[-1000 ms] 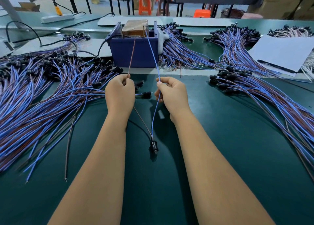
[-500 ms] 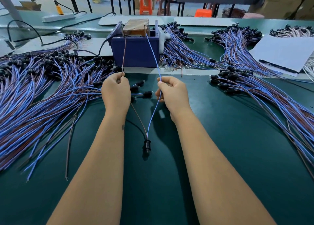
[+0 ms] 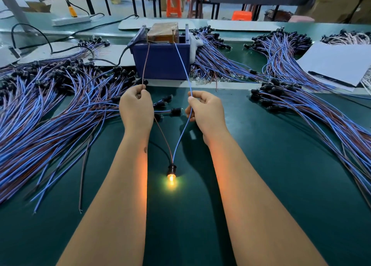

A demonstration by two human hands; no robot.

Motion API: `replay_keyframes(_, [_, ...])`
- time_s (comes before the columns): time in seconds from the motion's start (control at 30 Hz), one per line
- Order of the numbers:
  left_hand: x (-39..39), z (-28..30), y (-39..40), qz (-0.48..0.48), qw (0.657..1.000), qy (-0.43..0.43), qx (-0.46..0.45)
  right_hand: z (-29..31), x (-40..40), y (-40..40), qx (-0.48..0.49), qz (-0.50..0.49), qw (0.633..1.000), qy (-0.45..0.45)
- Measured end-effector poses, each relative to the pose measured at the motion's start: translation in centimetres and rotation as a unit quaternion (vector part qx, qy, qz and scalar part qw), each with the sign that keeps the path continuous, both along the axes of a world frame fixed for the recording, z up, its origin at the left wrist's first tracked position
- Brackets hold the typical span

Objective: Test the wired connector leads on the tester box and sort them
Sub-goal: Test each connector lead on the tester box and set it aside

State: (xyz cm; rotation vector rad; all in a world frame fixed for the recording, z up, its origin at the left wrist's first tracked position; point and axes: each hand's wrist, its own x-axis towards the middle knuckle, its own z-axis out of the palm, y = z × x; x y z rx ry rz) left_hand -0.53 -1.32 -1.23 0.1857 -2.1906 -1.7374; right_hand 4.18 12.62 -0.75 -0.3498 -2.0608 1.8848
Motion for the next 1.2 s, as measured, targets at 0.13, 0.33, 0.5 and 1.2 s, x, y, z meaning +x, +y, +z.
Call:
replay_keyframes(0.13, [0.0,0.1,0.0,0.001,1.000,0.000,0.001,0.0,0.0,0.0,-0.002,0.002,1.000,0.001])
replay_keyframes(0.33, [0.0,0.1,0.0,-0.003,1.000,0.008,0.007,0.1,0.0,0.0,-0.005,0.000,1.000,-0.001])
replay_keyframes(0.5, [-0.1,0.0,-0.1,-0.002,1.000,0.003,0.011,0.0,0.0,0.0,-0.002,0.002,1.000,0.000])
replay_keyframes(1.2, [2.0,1.2,2.6,-0.232,0.963,-0.028,0.137,0.8,0.9,-0.9,0.011,0.094,0.993,0.064])
